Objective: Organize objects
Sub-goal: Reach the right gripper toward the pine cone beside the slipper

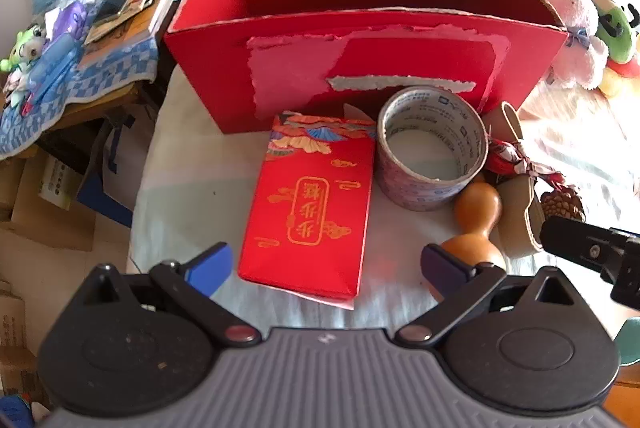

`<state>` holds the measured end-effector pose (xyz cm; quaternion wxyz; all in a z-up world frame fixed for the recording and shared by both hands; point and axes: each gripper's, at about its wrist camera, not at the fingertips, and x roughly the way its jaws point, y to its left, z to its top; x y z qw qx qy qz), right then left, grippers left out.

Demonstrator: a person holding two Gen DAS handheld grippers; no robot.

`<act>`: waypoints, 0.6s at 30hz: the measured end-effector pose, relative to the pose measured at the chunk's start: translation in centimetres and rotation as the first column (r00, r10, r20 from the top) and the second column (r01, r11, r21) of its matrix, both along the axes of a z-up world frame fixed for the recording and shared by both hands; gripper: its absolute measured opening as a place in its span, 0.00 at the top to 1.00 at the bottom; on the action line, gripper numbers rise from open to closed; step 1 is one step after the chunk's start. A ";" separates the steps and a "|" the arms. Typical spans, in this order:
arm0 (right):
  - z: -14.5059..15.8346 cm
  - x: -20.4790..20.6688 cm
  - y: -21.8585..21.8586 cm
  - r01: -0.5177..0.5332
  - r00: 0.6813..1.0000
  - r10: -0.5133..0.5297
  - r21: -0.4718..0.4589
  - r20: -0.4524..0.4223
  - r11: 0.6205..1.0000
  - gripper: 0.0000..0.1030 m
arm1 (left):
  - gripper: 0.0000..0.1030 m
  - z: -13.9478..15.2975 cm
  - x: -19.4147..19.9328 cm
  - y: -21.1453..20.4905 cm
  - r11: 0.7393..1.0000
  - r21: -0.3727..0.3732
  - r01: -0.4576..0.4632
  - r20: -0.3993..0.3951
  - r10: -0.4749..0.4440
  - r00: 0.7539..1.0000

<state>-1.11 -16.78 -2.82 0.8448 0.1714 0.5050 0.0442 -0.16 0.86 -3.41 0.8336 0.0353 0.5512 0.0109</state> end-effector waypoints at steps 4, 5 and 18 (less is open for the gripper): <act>-0.2 0.1 -0.2 -0.007 1.000 0.007 0.016 -0.012 1.000 0.22 | 0.02 0.0 0.2 -0.1 1.000 -0.002 0.010 -0.004 -0.010 1.000; -0.3 0.1 -0.3 -0.006 1.000 0.007 0.020 -0.016 1.000 0.23 | 0.02 -0.1 0.2 -0.2 1.000 -0.003 0.013 -0.007 -0.013 1.000; -0.8 0.8 -1.4 -0.006 0.999 0.008 0.065 -0.032 0.998 0.26 | 0.01 -0.1 0.8 -0.9 0.998 -0.004 0.057 -0.014 -0.057 0.998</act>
